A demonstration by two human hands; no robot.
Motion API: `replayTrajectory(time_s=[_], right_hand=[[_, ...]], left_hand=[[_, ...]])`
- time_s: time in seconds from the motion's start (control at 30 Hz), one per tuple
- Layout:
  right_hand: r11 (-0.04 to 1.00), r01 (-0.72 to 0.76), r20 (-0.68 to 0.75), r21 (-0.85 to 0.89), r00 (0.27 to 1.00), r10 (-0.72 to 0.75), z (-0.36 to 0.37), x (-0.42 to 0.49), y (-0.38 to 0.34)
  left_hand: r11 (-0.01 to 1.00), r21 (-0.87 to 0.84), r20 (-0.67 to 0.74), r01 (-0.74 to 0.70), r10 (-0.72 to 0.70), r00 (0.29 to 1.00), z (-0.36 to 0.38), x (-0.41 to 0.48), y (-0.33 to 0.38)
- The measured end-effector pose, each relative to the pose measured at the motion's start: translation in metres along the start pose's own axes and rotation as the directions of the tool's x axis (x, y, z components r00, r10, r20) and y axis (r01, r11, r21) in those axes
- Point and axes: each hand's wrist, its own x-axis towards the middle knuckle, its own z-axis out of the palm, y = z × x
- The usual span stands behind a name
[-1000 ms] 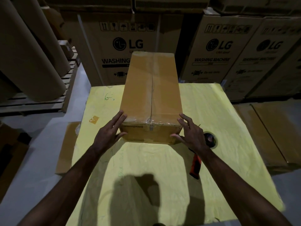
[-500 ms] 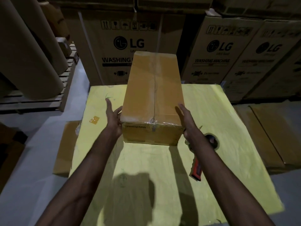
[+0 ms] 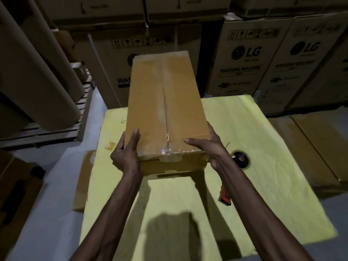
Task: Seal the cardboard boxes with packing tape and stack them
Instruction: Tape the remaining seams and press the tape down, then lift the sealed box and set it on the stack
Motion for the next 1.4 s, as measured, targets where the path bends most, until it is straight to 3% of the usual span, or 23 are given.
replayTrajectory(time_s=[0.2,0.4,0.5,0.6,0.67,0.83,1.07,1.4], right_hand=[[0.990,0.106,0.020,0.093,0.994,-0.108,-0.075,-0.054,-0.033],[0.970,0.232,-0.019,0.069,0.973,-0.231,-0.210,-0.125,-0.057],[0.965,0.250,-0.079,0.084,0.967,-0.244,-0.287,-0.158,-0.058],[0.965,0.247,-0.125,0.088,0.964,-0.235,-0.364,-0.185,-0.056],[0.968,0.244,-0.170,0.061,0.958,-0.231,-0.410,-0.198,-0.052],[0.958,0.273,-0.330,0.084,0.915,-0.232,-0.511,-0.218,-0.044],[0.979,0.199,-0.410,0.033,0.896,-0.168,-0.649,-0.173,-0.028],[0.994,-0.104,-0.305,0.033,0.946,0.109,-0.782,0.008,-0.018]], left_hand=[[0.979,-0.190,0.068,-0.080,0.095,0.993,0.024,-0.097,0.035],[0.968,-0.114,0.221,-0.225,0.245,0.944,0.067,-0.233,0.035],[0.975,-0.028,0.412,-0.220,0.211,0.886,0.089,-0.307,0.034],[0.986,0.000,0.641,-0.166,0.127,0.757,0.115,-0.369,0.024],[0.986,0.025,0.706,-0.165,0.099,0.701,0.137,-0.402,0.012],[0.985,0.077,0.769,-0.157,0.041,0.637,0.214,-0.469,-0.027],[0.968,0.185,0.808,-0.168,-0.052,0.587,0.350,-0.517,-0.092],[0.890,0.399,0.738,-0.221,-0.168,0.654,0.515,-0.488,-0.205]])
